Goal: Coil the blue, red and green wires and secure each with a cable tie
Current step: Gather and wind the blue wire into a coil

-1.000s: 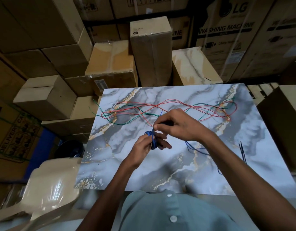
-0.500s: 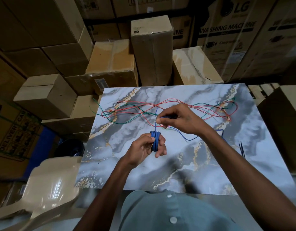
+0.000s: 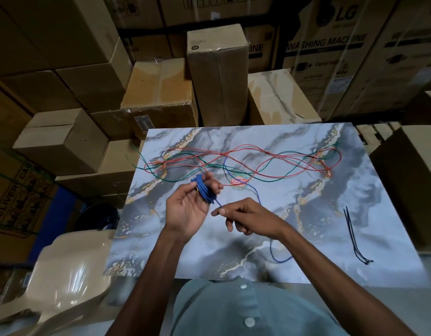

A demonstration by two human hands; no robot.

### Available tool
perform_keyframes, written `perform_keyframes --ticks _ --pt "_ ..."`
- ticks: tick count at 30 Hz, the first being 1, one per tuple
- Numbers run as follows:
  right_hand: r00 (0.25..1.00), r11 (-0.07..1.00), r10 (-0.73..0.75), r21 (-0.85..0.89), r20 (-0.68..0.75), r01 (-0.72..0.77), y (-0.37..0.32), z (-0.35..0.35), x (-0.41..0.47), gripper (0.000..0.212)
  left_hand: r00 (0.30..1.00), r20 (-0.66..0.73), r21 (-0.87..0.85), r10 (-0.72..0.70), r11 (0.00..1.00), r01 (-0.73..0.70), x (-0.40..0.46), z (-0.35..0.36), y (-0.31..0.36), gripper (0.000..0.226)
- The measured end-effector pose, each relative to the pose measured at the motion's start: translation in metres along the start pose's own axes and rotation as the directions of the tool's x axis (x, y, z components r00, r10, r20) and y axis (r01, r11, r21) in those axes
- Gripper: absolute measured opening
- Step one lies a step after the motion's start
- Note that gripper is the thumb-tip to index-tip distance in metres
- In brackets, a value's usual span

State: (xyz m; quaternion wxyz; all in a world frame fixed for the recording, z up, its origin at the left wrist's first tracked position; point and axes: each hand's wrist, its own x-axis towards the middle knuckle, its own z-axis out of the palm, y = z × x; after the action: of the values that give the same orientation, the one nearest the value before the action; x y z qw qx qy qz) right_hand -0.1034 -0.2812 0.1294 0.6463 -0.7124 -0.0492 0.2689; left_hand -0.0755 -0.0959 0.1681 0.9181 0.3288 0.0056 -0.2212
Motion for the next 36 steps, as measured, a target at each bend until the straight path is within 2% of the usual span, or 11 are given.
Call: perform_keyframes --ticks 3,6,12,17,21,23,26,30,36 --pt "1.000 0.994 -0.002 -0.106 0.008 0.002 -0.003 0.003 -0.010 0.028 0.997 -0.024 -0.021 0.073 0.997 -0.074 0.007 -0.006 0.011 0.046" --pt "0.999 0.981 -0.025 -0.191 0.021 0.029 -0.011 0.005 -0.021 0.025 0.993 -0.022 0.031 0.117 0.993 -0.116 0.013 -0.015 0.019 0.048" --pt "0.992 0.920 -0.127 -0.376 -0.017 0.111 -0.049 0.003 -0.039 0.020 0.990 -0.051 0.150 0.130 0.981 -0.121 0.013 -0.030 0.015 0.047" --pt "0.986 0.786 -0.142 -0.595 0.088 0.166 -0.078 0.005 -0.045 0.040 0.990 -0.021 0.278 0.141 0.952 -0.129 0.014 -0.031 0.002 0.046" --pt "0.971 0.719 -0.218 -0.656 0.100 0.229 -0.093 0.003 -0.040 0.037 0.993 0.020 0.461 0.119 0.880 -0.115 0.012 -0.028 -0.011 0.045" --pt "0.956 0.705 -0.286 -0.660 0.071 0.260 -0.100 -0.004 -0.036 0.025 0.995 -0.012 0.502 0.095 0.861 -0.076 0.007 -0.020 -0.021 0.041" --pt "0.955 0.757 -0.293 -0.599 0.048 0.262 -0.108 -0.019 -0.030 0.017 0.994 -0.075 0.545 0.080 0.838 -0.027 -0.005 -0.014 -0.034 0.026" --pt "0.954 0.787 -0.300 -0.564 0.007 0.251 -0.112 -0.037 -0.022 0.019 0.989 0.123 0.596 -0.081 0.803 -0.008 -0.015 -0.013 -0.041 0.039" --pt "0.951 0.865 -0.302 -0.437 -0.059 0.248 -0.100 -0.050 -0.008 0.017 0.968 0.220 0.559 -0.123 0.829 -0.021 -0.021 0.001 -0.038 0.043"
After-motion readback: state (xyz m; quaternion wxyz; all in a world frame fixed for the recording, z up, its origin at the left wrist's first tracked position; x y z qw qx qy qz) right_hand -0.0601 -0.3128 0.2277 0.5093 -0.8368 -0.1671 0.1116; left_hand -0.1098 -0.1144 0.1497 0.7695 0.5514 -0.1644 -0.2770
